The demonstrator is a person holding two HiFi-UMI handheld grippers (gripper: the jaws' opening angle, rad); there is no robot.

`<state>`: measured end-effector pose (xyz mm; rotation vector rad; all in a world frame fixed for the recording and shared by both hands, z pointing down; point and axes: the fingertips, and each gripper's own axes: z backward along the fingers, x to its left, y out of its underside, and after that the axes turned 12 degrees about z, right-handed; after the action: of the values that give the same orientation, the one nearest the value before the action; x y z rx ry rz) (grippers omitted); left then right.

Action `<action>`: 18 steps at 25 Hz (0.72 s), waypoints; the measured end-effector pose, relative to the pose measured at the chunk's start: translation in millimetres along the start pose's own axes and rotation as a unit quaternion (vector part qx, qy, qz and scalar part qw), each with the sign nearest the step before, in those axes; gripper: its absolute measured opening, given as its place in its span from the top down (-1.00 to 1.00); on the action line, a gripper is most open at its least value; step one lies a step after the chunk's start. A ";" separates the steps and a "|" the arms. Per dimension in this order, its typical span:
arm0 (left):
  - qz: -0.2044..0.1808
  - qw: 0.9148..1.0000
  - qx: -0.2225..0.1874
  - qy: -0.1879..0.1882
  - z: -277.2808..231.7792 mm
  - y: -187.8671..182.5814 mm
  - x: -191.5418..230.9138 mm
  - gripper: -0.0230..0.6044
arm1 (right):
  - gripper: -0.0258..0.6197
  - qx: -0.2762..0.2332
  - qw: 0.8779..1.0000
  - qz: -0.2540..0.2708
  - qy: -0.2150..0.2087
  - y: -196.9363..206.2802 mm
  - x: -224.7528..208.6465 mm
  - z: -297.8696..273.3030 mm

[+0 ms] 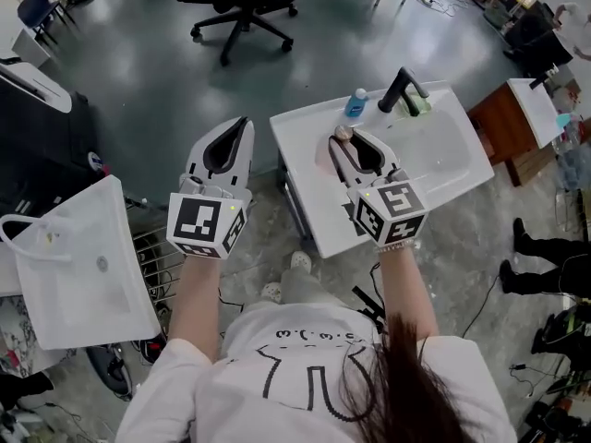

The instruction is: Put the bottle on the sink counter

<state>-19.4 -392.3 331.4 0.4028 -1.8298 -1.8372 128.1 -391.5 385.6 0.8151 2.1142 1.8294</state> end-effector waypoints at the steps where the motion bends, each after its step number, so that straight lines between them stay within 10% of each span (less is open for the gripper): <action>1: -0.001 1.000 0.001 -0.003 -5.9 1.8 1.8 0.90 | 0.49 0.002 1.000 0.000 -0.005 3.0 -4.5 -7.3; 18: -0.002 0.998 0.017 -0.065 -58.6 21.9 44.6 0.90 | 0.49 0.041 0.996 0.017 -0.072 46.5 -32.3 -109.9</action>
<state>-21.0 -464.8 356.7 0.3054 -1.9503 -1.8762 110.3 -497.9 446.0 0.9770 2.1067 1.6550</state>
